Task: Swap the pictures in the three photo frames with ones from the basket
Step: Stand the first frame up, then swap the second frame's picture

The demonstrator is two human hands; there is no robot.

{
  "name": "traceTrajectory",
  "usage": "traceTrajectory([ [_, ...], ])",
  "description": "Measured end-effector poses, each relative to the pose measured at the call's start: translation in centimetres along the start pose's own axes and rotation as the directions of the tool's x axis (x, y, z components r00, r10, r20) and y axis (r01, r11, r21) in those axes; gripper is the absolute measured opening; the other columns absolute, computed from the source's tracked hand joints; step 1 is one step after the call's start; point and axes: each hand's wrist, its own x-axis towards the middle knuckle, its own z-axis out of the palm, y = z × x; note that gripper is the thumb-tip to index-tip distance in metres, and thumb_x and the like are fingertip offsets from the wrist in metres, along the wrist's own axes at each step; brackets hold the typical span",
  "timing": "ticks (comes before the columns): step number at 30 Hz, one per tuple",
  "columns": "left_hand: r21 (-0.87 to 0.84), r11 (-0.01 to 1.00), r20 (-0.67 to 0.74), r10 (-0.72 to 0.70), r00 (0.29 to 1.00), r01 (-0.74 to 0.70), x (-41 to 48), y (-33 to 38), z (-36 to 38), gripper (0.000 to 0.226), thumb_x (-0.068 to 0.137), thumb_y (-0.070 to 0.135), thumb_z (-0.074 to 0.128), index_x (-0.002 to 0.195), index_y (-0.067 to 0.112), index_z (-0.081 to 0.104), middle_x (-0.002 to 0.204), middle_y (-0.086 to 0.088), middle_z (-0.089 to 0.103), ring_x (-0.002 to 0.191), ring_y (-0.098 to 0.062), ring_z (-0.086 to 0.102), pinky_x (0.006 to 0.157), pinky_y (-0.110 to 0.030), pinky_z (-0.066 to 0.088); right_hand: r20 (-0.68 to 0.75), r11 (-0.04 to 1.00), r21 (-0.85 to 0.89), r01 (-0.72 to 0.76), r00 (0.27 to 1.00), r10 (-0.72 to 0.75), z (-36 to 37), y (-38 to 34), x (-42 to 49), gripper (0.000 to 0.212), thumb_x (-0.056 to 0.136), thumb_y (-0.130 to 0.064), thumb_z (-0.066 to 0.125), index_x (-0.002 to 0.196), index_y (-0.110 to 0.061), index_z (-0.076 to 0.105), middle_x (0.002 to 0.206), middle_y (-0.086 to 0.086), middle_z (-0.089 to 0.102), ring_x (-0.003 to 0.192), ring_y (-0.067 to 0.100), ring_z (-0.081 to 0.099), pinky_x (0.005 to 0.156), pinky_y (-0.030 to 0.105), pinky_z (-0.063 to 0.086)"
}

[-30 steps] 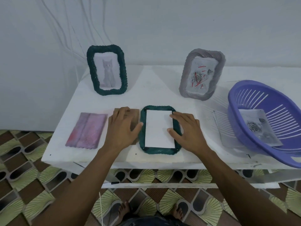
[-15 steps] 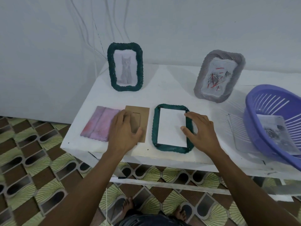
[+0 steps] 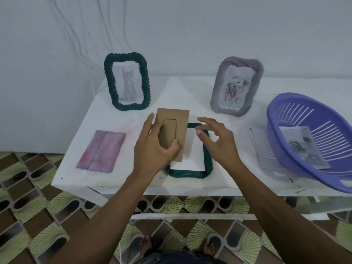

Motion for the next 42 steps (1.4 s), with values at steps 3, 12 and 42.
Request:
traceTrajectory([
  [3,-0.048,0.997,0.018,0.064,0.998,-0.063,-0.2,1.5,1.2,0.068,0.075,0.057,0.061,0.133,0.023,0.050,0.155,0.012,0.024,0.126,-0.007,0.043,0.094,-0.034,0.050,0.009,0.984,0.139,-0.113,0.994,0.113,-0.3,-1.0,0.8,0.024,0.088,-0.026,0.070,0.111,-0.031,0.068,0.092,-0.018,0.072,0.098,-0.001,0.062,0.087,0.023,0.045],
  [12,-0.195,0.976,0.098,0.113,0.989,-0.092,0.9,-0.9,2.2,0.042,0.089,0.042,0.061,0.126,0.022,0.060,0.129,0.006,0.059,0.115,-0.004,0.045,0.103,-0.034,0.042,0.055,0.860,0.342,-0.379,0.921,0.385,-1.4,0.5,1.0,0.020,0.084,-0.012,0.072,0.101,-0.024,0.075,0.082,-0.002,0.074,0.084,0.004,0.065,0.072,0.016,0.045],
  [42,0.128,0.937,0.203,0.296,0.934,-0.325,0.8,-4.0,3.6,0.050,0.086,0.050,0.045,0.119,0.018,0.063,0.121,0.005,0.058,0.121,-0.015,0.043,0.098,-0.042,0.032,-0.004,0.933,-0.361,-0.002,1.000,0.001,1.4,4.1,-1.4,0.020,0.084,-0.025,0.069,0.104,-0.025,0.071,0.111,-0.010,0.067,0.111,0.012,0.045,0.083,0.033,0.031],
])
